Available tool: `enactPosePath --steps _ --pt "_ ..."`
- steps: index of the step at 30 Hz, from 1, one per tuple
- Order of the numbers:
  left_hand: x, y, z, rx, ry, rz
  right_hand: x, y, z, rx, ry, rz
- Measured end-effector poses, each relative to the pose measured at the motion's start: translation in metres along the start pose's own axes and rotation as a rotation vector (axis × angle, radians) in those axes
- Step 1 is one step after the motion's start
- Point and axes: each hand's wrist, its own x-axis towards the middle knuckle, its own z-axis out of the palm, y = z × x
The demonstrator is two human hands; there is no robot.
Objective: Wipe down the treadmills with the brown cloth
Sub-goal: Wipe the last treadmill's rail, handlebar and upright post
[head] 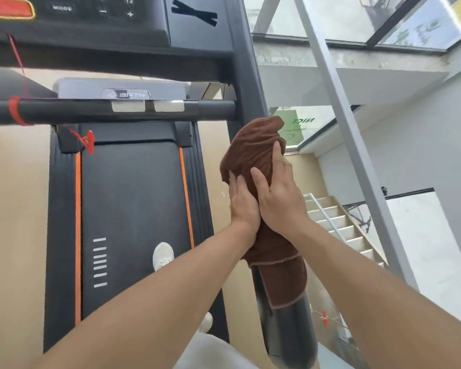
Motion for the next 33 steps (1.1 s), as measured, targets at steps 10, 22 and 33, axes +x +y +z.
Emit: enactPosePath --steps 10,22,33 --pt "0.082 0.098 0.019 -0.113 0.097 -0.085 0.132 -0.052 0.0 -0.177 0.008 -0.154" --pt "0.101 0.098 0.019 -0.259 0.074 -0.078 0.163 -0.07 -0.012 -0.295 -0.099 -0.355" --pt "0.006 -0.019 0.004 0.076 0.068 0.139 0.015 -0.005 -0.012 0.036 -0.092 -0.069"
